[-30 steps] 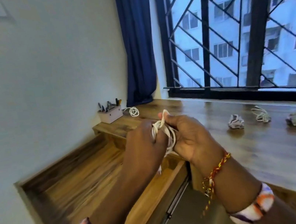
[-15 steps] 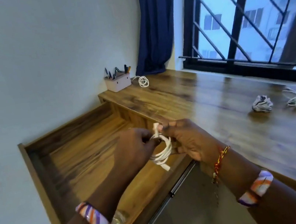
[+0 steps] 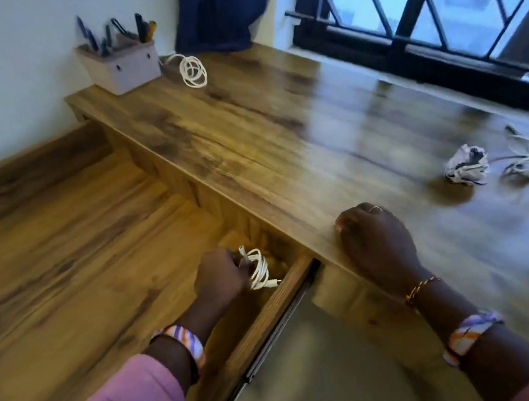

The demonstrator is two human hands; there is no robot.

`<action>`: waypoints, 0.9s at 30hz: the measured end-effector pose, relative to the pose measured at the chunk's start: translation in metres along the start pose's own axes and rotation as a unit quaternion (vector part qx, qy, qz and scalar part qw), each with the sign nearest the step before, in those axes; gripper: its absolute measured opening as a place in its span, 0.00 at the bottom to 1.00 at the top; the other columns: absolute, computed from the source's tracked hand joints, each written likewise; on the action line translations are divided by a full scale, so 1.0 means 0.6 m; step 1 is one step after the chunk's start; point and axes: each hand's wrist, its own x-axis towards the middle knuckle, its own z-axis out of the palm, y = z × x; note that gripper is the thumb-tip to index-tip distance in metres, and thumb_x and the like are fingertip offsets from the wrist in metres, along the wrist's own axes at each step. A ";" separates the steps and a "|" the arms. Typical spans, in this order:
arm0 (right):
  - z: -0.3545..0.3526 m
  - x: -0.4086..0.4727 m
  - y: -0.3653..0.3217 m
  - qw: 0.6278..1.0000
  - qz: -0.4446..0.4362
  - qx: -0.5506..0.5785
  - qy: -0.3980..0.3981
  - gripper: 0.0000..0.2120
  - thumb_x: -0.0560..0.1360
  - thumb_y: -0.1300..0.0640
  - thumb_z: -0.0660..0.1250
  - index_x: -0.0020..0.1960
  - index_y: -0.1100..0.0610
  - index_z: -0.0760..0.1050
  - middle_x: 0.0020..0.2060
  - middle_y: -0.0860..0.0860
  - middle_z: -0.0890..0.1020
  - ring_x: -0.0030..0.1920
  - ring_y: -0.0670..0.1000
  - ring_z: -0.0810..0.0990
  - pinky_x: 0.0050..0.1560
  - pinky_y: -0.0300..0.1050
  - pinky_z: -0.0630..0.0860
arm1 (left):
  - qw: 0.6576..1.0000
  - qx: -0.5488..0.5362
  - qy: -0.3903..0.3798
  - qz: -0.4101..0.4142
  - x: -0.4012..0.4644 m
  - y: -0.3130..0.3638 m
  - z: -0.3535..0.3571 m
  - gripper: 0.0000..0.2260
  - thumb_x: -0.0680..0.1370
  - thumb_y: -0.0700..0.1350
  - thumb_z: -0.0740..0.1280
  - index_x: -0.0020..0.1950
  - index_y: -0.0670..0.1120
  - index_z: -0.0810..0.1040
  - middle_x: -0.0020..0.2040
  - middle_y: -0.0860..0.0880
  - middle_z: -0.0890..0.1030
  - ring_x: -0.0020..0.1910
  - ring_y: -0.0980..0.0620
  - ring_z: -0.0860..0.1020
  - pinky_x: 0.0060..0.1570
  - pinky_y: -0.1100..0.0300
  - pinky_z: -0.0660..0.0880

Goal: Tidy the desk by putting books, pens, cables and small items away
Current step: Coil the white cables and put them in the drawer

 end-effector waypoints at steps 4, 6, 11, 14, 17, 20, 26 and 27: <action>0.011 0.022 0.019 0.997 -0.055 -0.053 0.027 0.07 0.72 0.52 0.62 0.44 0.53 0.76 0.38 0.50 0.81 0.40 0.56 0.79 0.33 0.41 0.68 | 0.999 0.002 -0.032 -0.011 0.038 0.006 0.035 0.09 0.69 0.46 0.70 0.38 0.40 0.80 0.39 0.38 0.83 0.42 0.41 0.82 0.33 0.54 0.71; 0.015 0.026 0.018 0.996 -0.061 -0.060 0.038 0.10 0.73 0.49 0.58 0.43 0.54 0.75 0.37 0.50 0.81 0.38 0.55 0.79 0.32 0.40 0.68 | 0.999 0.004 -0.035 -0.012 0.048 0.011 0.041 0.09 0.70 0.47 0.70 0.43 0.42 0.80 0.44 0.39 0.83 0.46 0.40 0.81 0.38 0.53 0.75; 0.020 0.029 0.023 0.996 -0.069 -0.047 0.039 0.12 0.72 0.48 0.56 0.42 0.54 0.75 0.37 0.49 0.80 0.38 0.54 0.78 0.34 0.42 0.70 | 0.994 0.069 -0.078 -0.018 0.056 0.027 0.036 0.12 0.71 0.51 0.69 0.53 0.48 0.79 0.54 0.43 0.81 0.54 0.42 0.79 0.48 0.53 0.76; 0.023 0.030 0.025 0.996 -0.070 -0.044 0.037 0.11 0.72 0.49 0.57 0.42 0.54 0.74 0.37 0.49 0.80 0.39 0.54 0.78 0.35 0.41 0.69 | 0.987 0.129 -0.092 -0.008 0.050 0.041 0.011 0.16 0.72 0.51 0.69 0.57 0.48 0.76 0.56 0.45 0.79 0.56 0.43 0.78 0.48 0.54 0.75; 0.025 0.030 0.028 0.996 -0.064 -0.040 0.039 0.10 0.73 0.49 0.58 0.42 0.53 0.74 0.38 0.48 0.80 0.39 0.53 0.78 0.36 0.39 0.65 | 0.983 0.165 -0.066 0.042 0.037 0.075 -0.019 0.11 0.73 0.50 0.67 0.51 0.45 0.77 0.47 0.47 0.79 0.48 0.45 0.78 0.37 0.58 0.72; 0.020 0.026 0.024 0.998 -0.060 -0.010 0.035 0.08 0.73 0.49 0.60 0.43 0.52 0.75 0.39 0.48 0.80 0.41 0.52 0.78 0.38 0.42 0.70 | 0.972 0.210 -0.020 0.099 0.013 0.126 -0.040 0.07 0.75 0.47 0.64 0.41 0.46 0.76 0.37 0.47 0.77 0.40 0.47 0.78 0.29 0.60 0.65; -0.001 0.022 0.058 0.953 0.081 0.276 0.099 0.04 0.71 0.57 0.68 0.38 0.55 0.77 0.30 0.47 0.78 0.32 0.43 0.74 0.34 0.36 0.69 | 0.939 0.260 -0.065 0.216 -0.030 0.271 -0.011 0.09 0.75 0.55 0.64 0.48 0.51 0.78 0.50 0.48 0.80 0.52 0.47 0.78 0.41 0.59 0.68; -0.009 0.014 0.071 0.947 0.078 0.293 0.108 0.04 0.71 0.58 0.68 0.38 0.55 0.77 0.29 0.45 0.77 0.32 0.42 0.74 0.34 0.33 0.68 | 0.935 0.255 -0.068 0.236 -0.034 0.298 -0.002 0.09 0.75 0.55 0.64 0.48 0.51 0.78 0.50 0.48 0.80 0.52 0.47 0.78 0.41 0.59 0.68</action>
